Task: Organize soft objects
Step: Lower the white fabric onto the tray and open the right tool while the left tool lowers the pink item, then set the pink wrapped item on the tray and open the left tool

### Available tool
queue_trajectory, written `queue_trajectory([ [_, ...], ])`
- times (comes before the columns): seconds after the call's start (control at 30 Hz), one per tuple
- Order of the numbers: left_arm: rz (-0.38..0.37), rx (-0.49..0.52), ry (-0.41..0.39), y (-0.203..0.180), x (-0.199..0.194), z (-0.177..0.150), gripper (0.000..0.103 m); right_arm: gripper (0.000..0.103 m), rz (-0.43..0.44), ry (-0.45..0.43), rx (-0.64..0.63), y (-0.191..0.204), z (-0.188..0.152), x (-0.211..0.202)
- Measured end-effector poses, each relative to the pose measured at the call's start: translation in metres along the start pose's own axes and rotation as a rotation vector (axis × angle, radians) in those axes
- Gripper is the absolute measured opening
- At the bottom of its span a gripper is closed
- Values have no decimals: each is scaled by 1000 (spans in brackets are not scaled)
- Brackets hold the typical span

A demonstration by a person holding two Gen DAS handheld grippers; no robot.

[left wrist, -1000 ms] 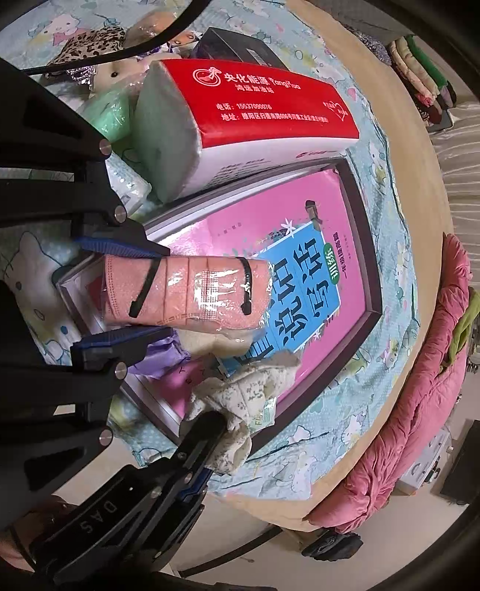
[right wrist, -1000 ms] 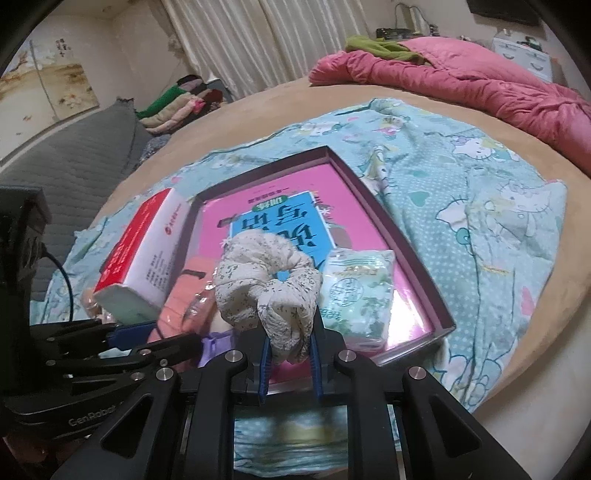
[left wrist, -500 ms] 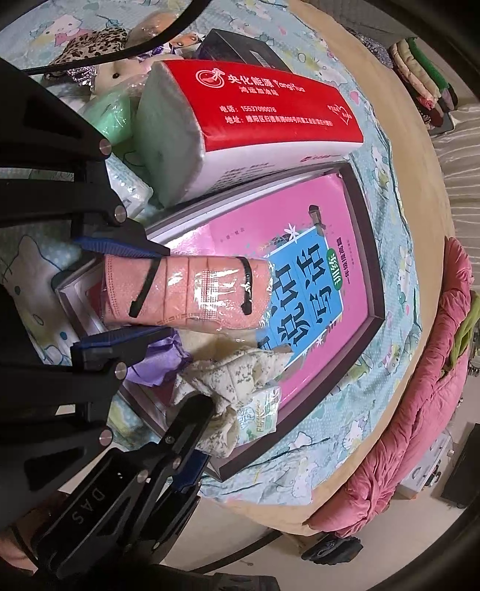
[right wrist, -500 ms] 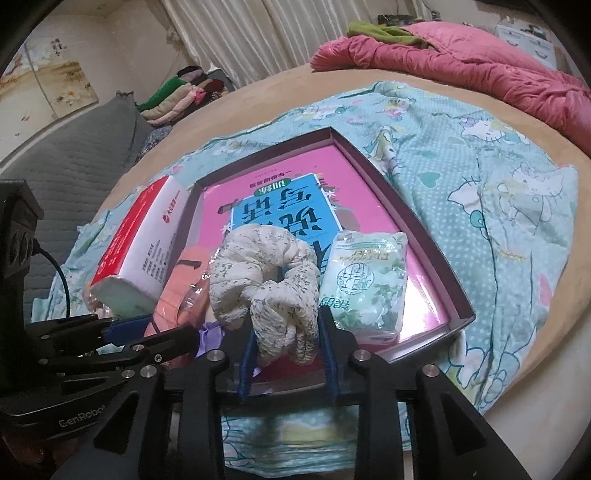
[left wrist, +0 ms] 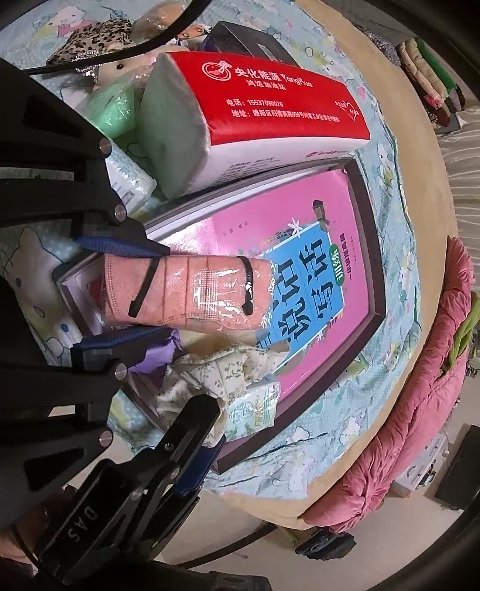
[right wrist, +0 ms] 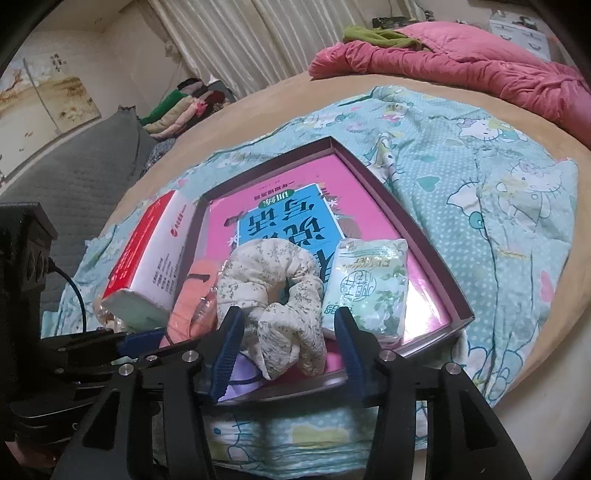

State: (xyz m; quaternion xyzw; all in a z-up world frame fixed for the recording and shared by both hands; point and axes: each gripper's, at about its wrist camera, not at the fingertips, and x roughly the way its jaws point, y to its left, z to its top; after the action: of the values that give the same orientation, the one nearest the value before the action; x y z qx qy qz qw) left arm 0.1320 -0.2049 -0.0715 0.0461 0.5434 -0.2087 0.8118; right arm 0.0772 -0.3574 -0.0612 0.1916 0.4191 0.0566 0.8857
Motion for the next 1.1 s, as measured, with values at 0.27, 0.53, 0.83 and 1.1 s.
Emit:
queue_trajectory([
  [0.27,-18,-2,1,0,0,1,36,61,-17,-40,35,-7,2,-14],
  [0.53,-32,-16,-2,0,-1,3,39,69,-42,-83,71,-15,4,-29],
  [0.83,-36,-39,1,5,0,3,47,70,-52,-92,89,-20,4,-33],
  [1.1,-34,-23,-13,1,-5,2,54,71,-65,-92,80,-18,5,-33],
])
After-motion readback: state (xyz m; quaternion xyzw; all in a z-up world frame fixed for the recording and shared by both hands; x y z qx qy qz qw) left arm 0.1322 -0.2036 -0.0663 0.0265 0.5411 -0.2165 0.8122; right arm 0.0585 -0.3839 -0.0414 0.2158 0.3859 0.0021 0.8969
